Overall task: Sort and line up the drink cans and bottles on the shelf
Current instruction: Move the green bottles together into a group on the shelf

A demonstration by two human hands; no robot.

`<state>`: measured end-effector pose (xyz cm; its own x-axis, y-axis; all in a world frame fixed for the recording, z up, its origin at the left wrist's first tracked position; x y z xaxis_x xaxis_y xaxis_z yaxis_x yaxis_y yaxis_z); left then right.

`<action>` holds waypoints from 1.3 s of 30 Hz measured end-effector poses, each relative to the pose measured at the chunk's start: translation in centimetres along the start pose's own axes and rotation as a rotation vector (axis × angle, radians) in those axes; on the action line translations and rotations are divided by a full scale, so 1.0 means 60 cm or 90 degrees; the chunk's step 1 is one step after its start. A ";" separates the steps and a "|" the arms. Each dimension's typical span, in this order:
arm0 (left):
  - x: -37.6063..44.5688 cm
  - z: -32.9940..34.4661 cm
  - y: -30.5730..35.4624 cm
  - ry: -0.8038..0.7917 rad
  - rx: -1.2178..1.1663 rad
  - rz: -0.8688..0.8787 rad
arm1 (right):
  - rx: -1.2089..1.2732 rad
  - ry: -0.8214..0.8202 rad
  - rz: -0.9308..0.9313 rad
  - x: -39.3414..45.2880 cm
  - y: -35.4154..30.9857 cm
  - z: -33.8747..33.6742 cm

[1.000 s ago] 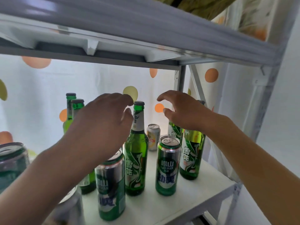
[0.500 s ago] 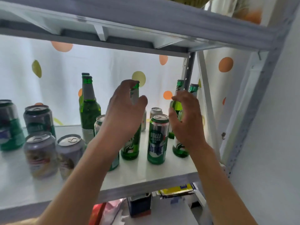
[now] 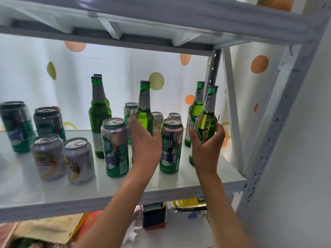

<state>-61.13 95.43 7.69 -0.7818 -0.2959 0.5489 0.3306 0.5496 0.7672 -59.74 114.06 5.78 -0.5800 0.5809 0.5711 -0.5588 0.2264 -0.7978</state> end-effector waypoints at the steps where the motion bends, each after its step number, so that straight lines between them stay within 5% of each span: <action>1: -0.001 0.003 -0.006 0.011 0.012 0.004 | 0.012 0.008 0.018 0.002 0.008 -0.002; 10: -0.021 0.029 -0.066 -0.023 0.165 -0.045 | 0.002 -0.021 0.130 0.007 0.086 -0.014; 25: -0.032 -0.002 -0.043 -0.081 0.227 -0.008 | 0.020 -0.026 0.128 0.009 0.098 -0.016; 39: -0.065 -0.019 -0.044 -0.022 0.273 0.017 | 0.023 -0.050 0.130 0.007 0.099 -0.020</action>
<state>-58.36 94.23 3.93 -0.7955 -0.2556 0.5494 0.1062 0.8338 0.5417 -62.59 116.57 1.05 -0.7276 0.5484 0.4123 -0.4443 0.0813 -0.8922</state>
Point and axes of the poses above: each hand's wrist, its own x-axis towards the middle knuckle, its own z-axis out of the palm, y = z × x, the point moved 4 cm from there along x, towards the middle knuckle, and after that the axes turned 14 degrees about x, right-handed, at the moved point
